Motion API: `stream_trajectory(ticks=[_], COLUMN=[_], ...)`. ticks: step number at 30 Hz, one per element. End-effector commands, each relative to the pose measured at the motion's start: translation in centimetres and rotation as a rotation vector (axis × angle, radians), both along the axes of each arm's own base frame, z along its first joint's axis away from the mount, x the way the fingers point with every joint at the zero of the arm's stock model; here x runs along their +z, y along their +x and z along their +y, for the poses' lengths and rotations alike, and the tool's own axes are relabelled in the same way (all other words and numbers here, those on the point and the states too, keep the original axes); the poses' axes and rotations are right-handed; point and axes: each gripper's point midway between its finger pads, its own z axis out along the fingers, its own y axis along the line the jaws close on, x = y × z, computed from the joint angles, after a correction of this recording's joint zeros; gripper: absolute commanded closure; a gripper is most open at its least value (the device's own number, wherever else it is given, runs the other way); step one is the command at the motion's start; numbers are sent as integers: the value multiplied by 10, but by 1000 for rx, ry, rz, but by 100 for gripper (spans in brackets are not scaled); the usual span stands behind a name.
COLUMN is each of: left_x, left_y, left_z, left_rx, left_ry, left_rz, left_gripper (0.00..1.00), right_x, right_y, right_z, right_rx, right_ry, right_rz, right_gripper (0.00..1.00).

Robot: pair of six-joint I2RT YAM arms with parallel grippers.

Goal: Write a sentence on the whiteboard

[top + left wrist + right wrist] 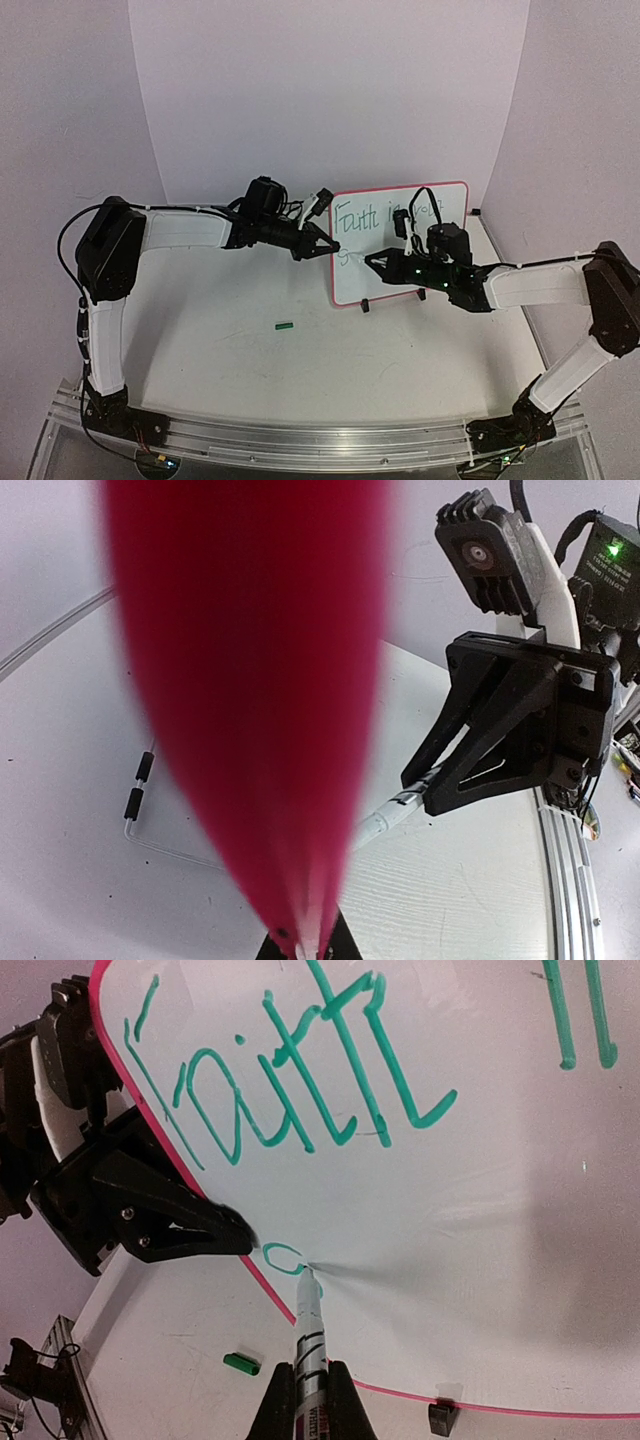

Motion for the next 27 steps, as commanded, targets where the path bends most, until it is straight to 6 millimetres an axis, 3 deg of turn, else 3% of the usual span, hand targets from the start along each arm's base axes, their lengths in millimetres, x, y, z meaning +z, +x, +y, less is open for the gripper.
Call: stream_trajectory(ticks=[1,16,27], left_x=[-55,-54,-55], left_y=[-44,-44,-44], left_z=[8,8,8], left_rx=[-58,-59,-59], left_ry=[178,178,180], left_rz=[185,183,184], left_gripper=[100,100,100], right_x=[13,18,33], right_y=[11,13,-1], right_z=[4,-25,-8], right_rx=[-15,-153,-20], right_ry=[4,-31,2], right_rz=[-40,-63,-84], right_gripper=[100,100,100])
